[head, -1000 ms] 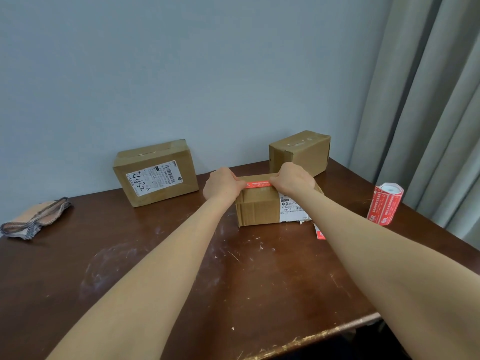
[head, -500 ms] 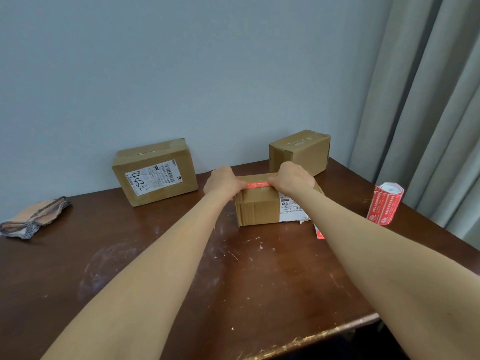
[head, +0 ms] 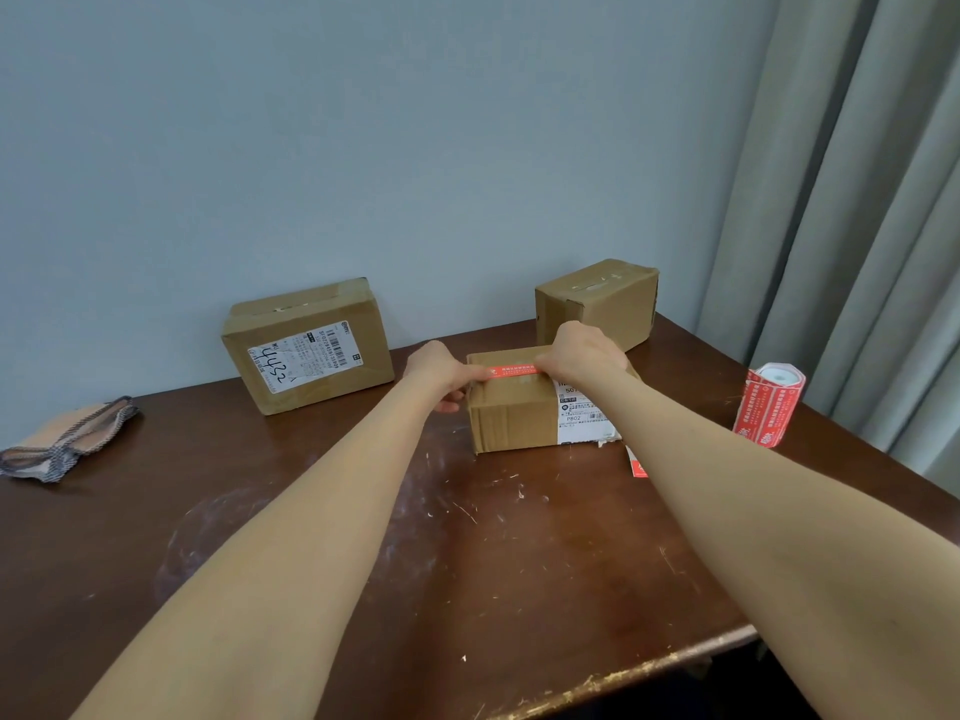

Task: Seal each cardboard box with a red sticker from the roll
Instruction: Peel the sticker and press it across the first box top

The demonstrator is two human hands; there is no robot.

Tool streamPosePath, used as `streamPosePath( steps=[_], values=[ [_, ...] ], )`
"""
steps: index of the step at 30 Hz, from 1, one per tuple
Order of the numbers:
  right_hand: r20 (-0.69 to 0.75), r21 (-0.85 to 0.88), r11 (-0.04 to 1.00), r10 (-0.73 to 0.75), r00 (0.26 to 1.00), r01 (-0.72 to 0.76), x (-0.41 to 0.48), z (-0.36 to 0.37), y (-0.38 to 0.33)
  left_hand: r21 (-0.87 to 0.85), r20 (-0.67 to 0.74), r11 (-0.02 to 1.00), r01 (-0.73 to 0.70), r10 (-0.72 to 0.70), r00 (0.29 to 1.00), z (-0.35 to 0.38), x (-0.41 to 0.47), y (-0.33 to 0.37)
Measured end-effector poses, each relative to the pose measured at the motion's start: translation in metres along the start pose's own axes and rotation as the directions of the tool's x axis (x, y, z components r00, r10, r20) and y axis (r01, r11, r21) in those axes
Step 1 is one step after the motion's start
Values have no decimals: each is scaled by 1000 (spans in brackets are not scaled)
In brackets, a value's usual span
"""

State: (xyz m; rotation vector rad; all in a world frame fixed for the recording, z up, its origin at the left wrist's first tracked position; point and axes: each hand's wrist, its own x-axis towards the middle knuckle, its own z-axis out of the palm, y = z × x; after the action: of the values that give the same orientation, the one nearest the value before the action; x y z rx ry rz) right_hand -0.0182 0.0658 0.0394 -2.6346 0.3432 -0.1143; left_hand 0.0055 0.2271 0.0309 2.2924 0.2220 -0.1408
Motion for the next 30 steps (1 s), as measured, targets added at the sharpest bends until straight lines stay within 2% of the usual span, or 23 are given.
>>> streamPosePath(
  steps=[5, 7, 9, 11, 13, 15, 17, 19, 22, 24, 27, 30],
  values=[
    [0, 27, 1000, 0, 1000, 0, 5, -5, 5, -137, 37, 989, 47, -42, 998, 5, -1, -3],
    [-9, 48, 999, -24, 1000, 25, 4, -8, 7, -84, 3, 996, 15, -14, 1000, 5, -4, -2],
    [-53, 54, 995, -75, 996, 78, 3, -9, 8, 139, -113, 985, -104, 120, 986, 7, -7, -1],
    [-106, 36, 987, -150, 983, 155, 2, -6, 11, 320, -226, 911, -260, 340, 913, 11, -14, -2],
    [-128, -25, 967, -256, 958, 255, -1, -2, 13, 405, -194, 803, -437, 542, 818, 17, -19, -3],
    [-84, -88, 936, -347, 934, 340, -4, 4, 13, 501, -63, 677, -539, 650, 758, 23, -21, -4],
    [-28, -163, 913, -382, 924, 373, -6, 11, 12, 569, 30, 606, -556, 661, 750, 28, -21, -6],
    [-15, -221, 903, -380, 925, 368, -10, 14, 13, 608, 63, 593, -528, 626, 777, 30, -23, -11],
    [-30, -228, 914, -350, 936, 335, -12, 12, 15, 600, 7, 665, -444, 551, 835, 24, -24, -21],
    [-34, -227, 919, -339, 940, 323, -15, 11, 15, 612, -16, 677, -409, 528, 849, 18, -25, -25],
    [-47, -206, 903, -395, 918, 378, -18, 10, 11, 651, -4, 621, -435, 577, 817, 18, -29, -20],
    [-12, -203, 869, -462, 887, 451, -24, 13, 9, 669, 89, 544, -506, 618, 781, 23, -35, -16]
  ],
)
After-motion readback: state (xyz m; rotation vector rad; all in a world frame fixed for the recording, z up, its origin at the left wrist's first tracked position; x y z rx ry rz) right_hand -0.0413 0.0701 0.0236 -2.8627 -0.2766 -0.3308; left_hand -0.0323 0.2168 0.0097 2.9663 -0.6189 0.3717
